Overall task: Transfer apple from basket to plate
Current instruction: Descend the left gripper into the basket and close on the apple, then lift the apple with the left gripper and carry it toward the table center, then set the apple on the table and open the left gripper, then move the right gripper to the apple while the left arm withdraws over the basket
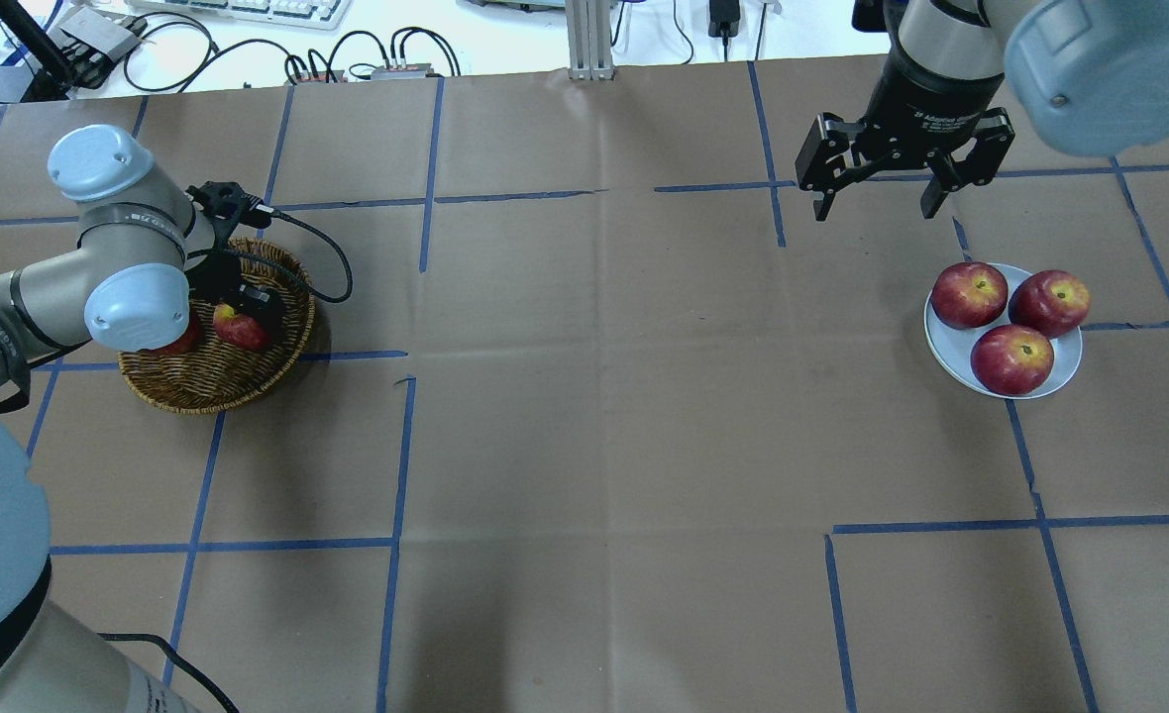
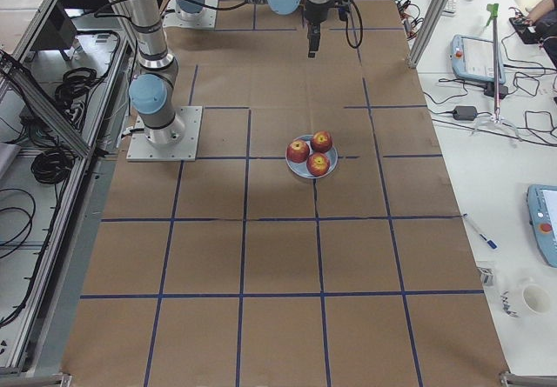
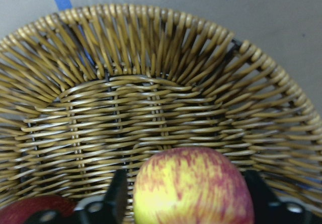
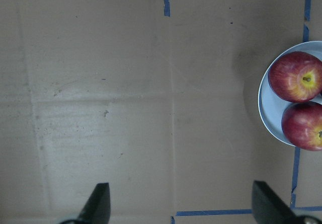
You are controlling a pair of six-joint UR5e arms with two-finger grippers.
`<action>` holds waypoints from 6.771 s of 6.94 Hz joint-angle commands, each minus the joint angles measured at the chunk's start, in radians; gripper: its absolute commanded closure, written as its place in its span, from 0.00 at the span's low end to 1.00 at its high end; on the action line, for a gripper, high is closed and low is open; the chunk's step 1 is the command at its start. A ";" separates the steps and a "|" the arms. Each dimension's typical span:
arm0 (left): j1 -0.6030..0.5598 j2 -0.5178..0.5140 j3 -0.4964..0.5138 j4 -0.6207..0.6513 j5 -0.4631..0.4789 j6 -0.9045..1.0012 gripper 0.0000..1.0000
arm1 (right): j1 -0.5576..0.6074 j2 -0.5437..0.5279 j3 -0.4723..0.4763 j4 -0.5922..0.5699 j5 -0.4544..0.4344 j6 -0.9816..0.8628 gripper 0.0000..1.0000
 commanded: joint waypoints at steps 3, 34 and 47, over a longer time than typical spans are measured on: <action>-0.085 0.125 0.064 -0.137 0.000 -0.172 0.44 | 0.000 0.000 0.000 0.000 0.000 0.000 0.00; -0.454 0.535 0.201 -0.753 0.008 -0.685 0.00 | 0.303 0.289 -0.075 -0.292 -0.011 0.351 0.00; -0.449 0.534 0.203 -0.755 0.008 -0.691 0.00 | 0.361 0.449 0.092 -0.577 0.012 0.388 0.41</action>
